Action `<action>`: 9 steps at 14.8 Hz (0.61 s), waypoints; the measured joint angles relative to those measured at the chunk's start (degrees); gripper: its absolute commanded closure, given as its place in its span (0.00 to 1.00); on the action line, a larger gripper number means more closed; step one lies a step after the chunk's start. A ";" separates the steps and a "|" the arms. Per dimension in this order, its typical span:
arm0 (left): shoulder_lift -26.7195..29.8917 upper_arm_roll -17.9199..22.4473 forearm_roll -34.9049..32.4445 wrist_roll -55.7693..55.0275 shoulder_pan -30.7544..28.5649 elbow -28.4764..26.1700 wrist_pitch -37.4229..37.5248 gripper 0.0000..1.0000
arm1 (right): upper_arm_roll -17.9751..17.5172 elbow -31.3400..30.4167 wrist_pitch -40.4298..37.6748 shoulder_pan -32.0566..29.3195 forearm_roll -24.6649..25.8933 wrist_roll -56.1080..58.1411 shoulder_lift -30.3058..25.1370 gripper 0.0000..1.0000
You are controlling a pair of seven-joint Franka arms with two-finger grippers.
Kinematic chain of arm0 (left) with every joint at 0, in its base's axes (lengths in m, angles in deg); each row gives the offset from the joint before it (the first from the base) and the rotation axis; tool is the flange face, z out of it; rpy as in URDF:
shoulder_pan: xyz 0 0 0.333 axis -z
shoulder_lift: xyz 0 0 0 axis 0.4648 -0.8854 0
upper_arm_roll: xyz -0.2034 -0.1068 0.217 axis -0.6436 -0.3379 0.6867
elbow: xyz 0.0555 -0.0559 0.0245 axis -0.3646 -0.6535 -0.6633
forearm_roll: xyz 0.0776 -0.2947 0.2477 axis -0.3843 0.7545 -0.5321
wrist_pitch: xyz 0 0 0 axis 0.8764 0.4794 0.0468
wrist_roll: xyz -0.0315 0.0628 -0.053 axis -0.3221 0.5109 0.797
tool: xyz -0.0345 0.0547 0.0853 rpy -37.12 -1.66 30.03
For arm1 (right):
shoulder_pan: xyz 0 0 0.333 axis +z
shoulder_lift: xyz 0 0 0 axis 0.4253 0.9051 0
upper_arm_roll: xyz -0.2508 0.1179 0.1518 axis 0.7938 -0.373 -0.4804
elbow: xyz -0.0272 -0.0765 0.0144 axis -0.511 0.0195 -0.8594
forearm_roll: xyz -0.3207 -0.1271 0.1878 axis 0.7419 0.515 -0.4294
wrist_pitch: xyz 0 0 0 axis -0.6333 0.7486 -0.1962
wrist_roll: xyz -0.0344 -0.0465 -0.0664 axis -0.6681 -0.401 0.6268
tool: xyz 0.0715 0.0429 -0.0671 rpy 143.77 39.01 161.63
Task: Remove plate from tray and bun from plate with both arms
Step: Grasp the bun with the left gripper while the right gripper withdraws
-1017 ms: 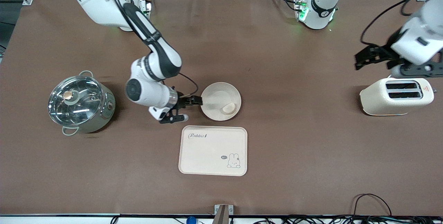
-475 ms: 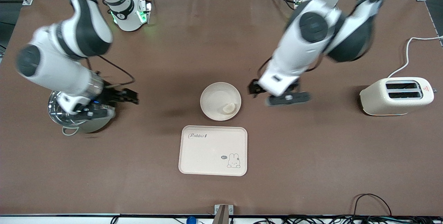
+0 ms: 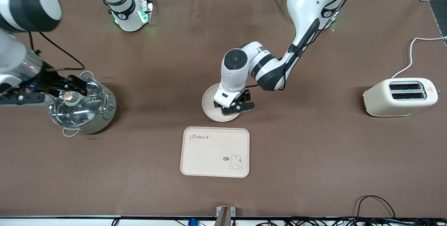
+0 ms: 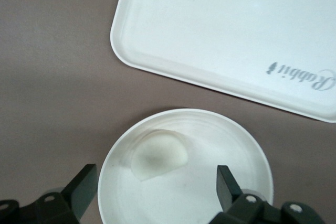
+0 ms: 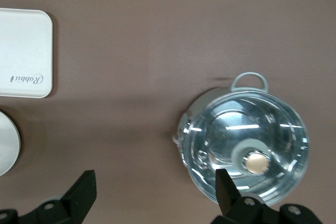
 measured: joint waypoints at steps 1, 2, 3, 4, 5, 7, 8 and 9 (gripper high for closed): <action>-0.62 0.02 -0.33 -0.22 -0.04 0.17 -0.03 0.00 | 0.07 0.02 -1.16 -0.67 0.03 0.96 -1.24 0.00; -1.01 0.05 -0.42 -0.22 -0.05 0.24 -0.14 0.00 | 0.09 0.07 -2.04 -1.13 0.07 1.95 -2.33 0.00; -1.44 0.05 -0.48 -0.34 0.00 0.24 -0.69 0.00 | 0.06 0.32 -2.60 -1.62 0.13 2.71 -3.11 0.00; -2.08 0.06 -0.58 -0.92 0.09 0.24 -1.65 0.00 | -0.01 0.93 -3.65 -2.36 0.17 3.32 -3.62 0.00; -2.87 0.05 -0.74 -1.61 0.22 0.24 -2.83 0.00 | -0.16 1.68 -5.23 -3.31 0.18 3.74 -3.88 0.00; -4.42 0.07 -0.84 -2.62 0.52 0.24 -4.64 0.02 | -0.43 3.02 -7.89 -4.95 0.18 4.44 -4.10 0.00; -5.06 0.09 -1.19 -3.40 0.76 0.24 -5.14 0.12 | -0.46 3.41 -8.39 -5.30 0.18 4.61 -4.31 0.00; -5.56 0.14 -2.37 -4.53 1.04 0.25 -5.47 0.38 | -0.54 3.66 -8.91 -5.44 0.18 4.67 -4.59 0.00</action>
